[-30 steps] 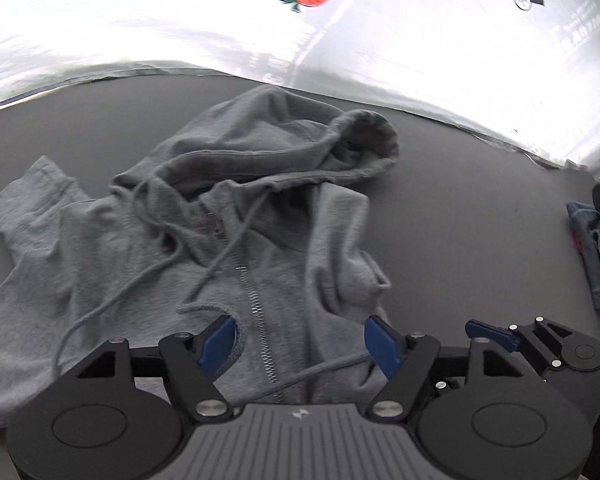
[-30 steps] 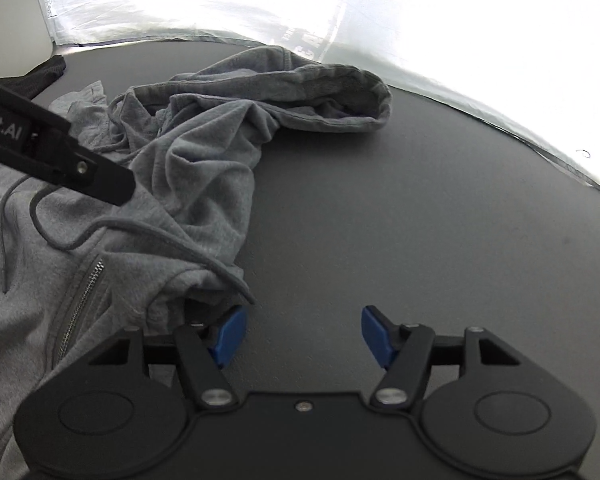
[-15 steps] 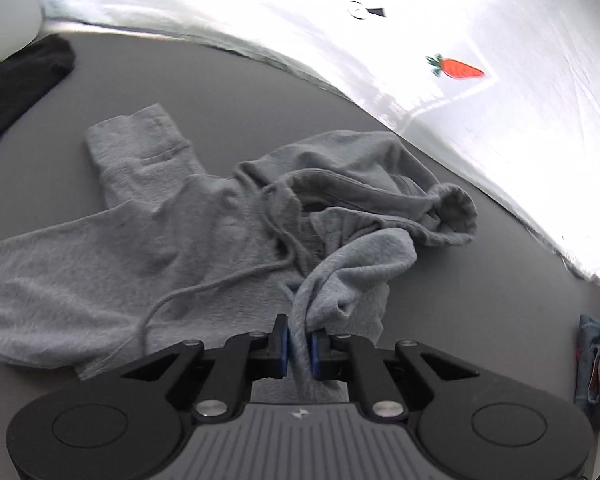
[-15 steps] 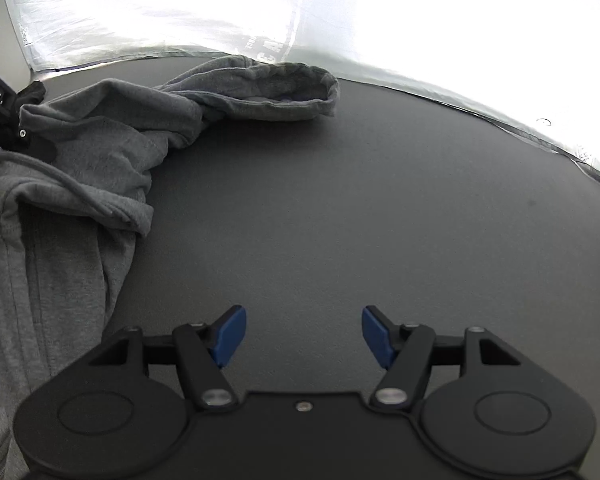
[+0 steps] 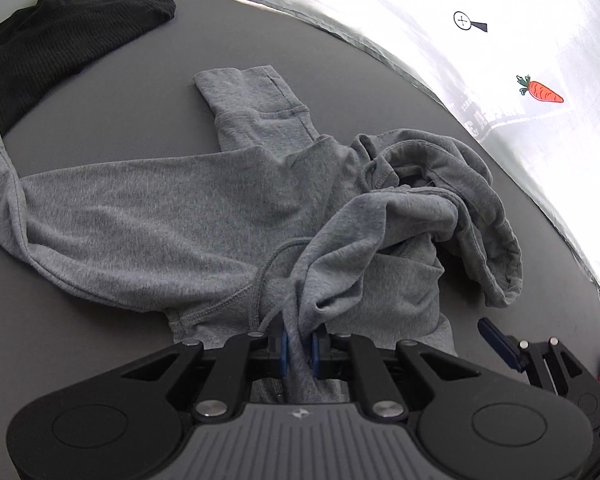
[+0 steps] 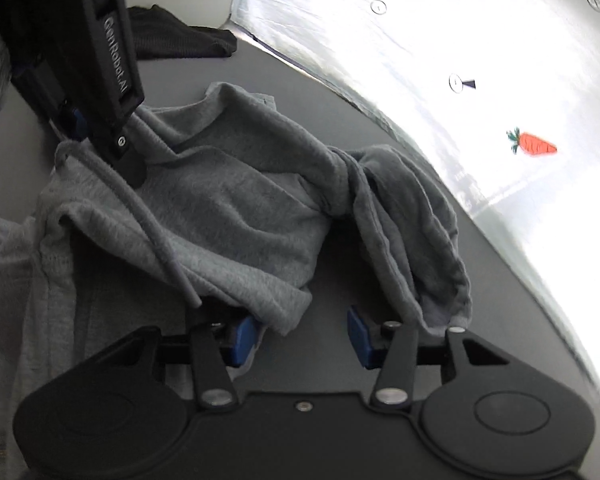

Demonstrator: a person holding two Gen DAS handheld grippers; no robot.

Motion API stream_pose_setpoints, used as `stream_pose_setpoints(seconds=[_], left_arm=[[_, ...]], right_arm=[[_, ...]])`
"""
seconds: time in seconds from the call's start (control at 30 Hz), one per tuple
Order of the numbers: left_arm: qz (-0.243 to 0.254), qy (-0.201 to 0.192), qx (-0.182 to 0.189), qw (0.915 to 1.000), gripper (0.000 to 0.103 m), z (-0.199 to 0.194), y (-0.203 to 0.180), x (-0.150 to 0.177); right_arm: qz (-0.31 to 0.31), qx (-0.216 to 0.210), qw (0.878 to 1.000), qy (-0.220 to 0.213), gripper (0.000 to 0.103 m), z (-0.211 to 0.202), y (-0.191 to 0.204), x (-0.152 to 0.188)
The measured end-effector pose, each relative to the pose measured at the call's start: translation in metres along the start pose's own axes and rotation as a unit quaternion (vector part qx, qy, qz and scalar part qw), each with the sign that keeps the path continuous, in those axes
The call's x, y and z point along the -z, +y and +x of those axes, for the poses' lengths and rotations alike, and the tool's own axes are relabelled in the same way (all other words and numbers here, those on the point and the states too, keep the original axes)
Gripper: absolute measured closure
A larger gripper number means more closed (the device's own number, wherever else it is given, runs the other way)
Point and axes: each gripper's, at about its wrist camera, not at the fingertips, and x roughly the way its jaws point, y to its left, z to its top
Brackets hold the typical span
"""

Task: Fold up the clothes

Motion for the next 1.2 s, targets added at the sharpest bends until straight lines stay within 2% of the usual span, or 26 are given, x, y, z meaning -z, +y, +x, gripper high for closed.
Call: stream_pose_setpoints(seconds=[0.03,0.13,0.17,0.23,0.3,0.33,0.4,0.47,0.53,0.67,0.73,0.8,0.83,0.87,0.93,1.0,1.1,1.13,1.2], left_arm=[[0.001,0.0,0.001,1.0,0.09,-0.001,0.0,0.001],[0.009,-0.005,0.004,0.9999,0.084,-0.002,-0.001,0.002],[0.02,-0.01,0.002,0.9998,0.077,-0.004,-0.003,0.002],[0.054,-0.026,-0.008,0.9982,0.073,-0.009,-0.009,0.003],[0.079,-0.045,0.009,0.9958,0.037,-0.015,-0.012,0.007],[0.083,-0.051,0.025,0.9949,0.034,-0.017,-0.013,0.008],[0.082,-0.051,0.074,0.9925,0.03,-0.02,-0.016,0.011],[0.087,-0.061,0.101,0.9892,0.026,-0.024,-0.023,0.014],[0.092,-0.074,0.124,0.9852,0.026,-0.032,-0.028,0.016],[0.077,-0.086,0.194,0.9743,0.02,-0.048,-0.022,0.014],[0.06,-0.094,0.218,0.9696,0.02,-0.055,-0.012,0.013],[0.025,-0.105,0.207,0.9724,0.02,-0.059,0.001,0.011],[0.01,-0.109,0.189,0.9758,0.02,-0.06,0.008,0.009],[0.001,-0.111,0.17,0.9791,0.02,-0.059,0.014,0.008],[-0.014,-0.104,0.144,0.9839,0.02,-0.054,0.028,0.006],[-0.028,-0.1,0.139,0.9849,0.021,-0.054,0.04,0.004],[-0.019,-0.102,0.126,0.9866,0.02,-0.057,0.044,0.003],[-0.011,-0.1,0.119,0.9877,0.02,-0.057,0.042,0.003],[0.008,-0.093,0.11,0.9896,0.02,-0.056,0.037,0.004]], right_arm=[[-0.032,0.017,0.999,-0.011,0.059,0.004,0.007,-0.005],[-0.055,0.071,0.995,-0.034,0.099,0.005,0.015,-0.012],[-0.058,0.09,0.993,-0.041,0.098,0.004,0.017,-0.014],[-0.049,0.144,0.987,-0.049,0.098,-0.011,0.011,-0.011],[-0.033,0.204,0.977,-0.055,0.098,-0.031,0.002,-0.007],[-0.038,0.233,0.97,-0.06,0.098,-0.042,-0.001,-0.004],[-0.08,0.288,0.951,-0.074,0.098,-0.065,-0.002,0.004],[-0.121,0.337,0.93,-0.084,0.094,-0.086,-0.004,0.011],[-0.151,0.364,0.915,-0.082,0.088,-0.1,-0.008,0.016],[-0.118,0.387,0.912,-0.059,0.083,-0.113,-0.028,0.018],[-0.123,0.411,0.901,-0.059,0.083,-0.12,-0.032,0.016],[-0.127,0.438,0.888,-0.062,0.075,-0.125,-0.036,0.012],[-0.1,0.432,0.894,-0.058,0.066,-0.13,-0.043,0.009],[-0.059,0.412,0.908,-0.052,0.061,-0.134,-0.051,0.008],[0.035,0.327,0.944,-0.024,0.06,-0.133,-0.066,0.021],[0.089,0.261,0.961,0.027,0.06,-0.117,-0.074,0.036],[0.173,0.178,0.965,0.086,0.059,-0.092,-0.079,0.067],[0.215,0.149,0.961,0.092,0.058,-0.088,-0.083,0.076],[0.298,0.095,0.945,0.094,0.057,-0.08,-0.092,0.091]])
